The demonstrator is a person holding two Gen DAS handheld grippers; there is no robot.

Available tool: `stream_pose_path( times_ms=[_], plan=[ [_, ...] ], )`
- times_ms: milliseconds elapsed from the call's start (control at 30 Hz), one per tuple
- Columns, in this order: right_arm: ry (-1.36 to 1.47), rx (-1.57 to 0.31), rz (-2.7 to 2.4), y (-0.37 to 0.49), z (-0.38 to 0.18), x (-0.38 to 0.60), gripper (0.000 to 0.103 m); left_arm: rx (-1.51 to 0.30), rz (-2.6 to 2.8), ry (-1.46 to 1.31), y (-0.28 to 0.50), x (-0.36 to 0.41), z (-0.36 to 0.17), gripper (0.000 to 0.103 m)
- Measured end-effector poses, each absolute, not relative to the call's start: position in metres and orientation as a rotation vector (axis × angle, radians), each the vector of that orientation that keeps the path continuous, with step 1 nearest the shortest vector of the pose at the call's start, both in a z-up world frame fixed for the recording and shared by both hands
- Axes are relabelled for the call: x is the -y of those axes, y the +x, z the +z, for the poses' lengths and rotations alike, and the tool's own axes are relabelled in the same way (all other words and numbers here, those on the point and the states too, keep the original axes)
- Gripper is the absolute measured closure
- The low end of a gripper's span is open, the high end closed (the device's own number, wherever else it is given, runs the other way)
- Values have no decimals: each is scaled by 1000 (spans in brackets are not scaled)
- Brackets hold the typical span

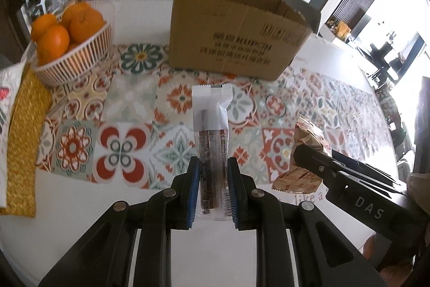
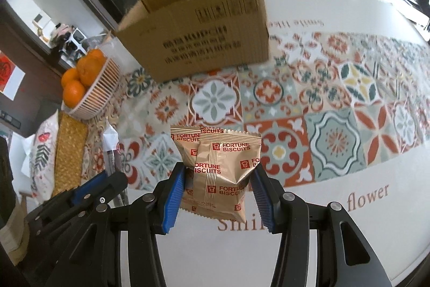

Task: Organize soft objects
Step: 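Carry the snack bar and biscuit packet with both tools over the box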

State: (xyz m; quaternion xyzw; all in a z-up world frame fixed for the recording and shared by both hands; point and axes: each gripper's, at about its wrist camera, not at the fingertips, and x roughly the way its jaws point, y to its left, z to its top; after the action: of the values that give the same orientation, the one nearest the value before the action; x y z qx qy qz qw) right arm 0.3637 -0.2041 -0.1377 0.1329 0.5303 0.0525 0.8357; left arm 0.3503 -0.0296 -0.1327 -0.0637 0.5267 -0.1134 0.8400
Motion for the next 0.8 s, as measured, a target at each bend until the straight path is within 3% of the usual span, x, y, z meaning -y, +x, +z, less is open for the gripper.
stream_pose_path(
  times_ms=[800],
  plan=[
    [262,-890,139,399,-55,211,53,-901,-289,-105,394,37,-49,82]
  ],
)
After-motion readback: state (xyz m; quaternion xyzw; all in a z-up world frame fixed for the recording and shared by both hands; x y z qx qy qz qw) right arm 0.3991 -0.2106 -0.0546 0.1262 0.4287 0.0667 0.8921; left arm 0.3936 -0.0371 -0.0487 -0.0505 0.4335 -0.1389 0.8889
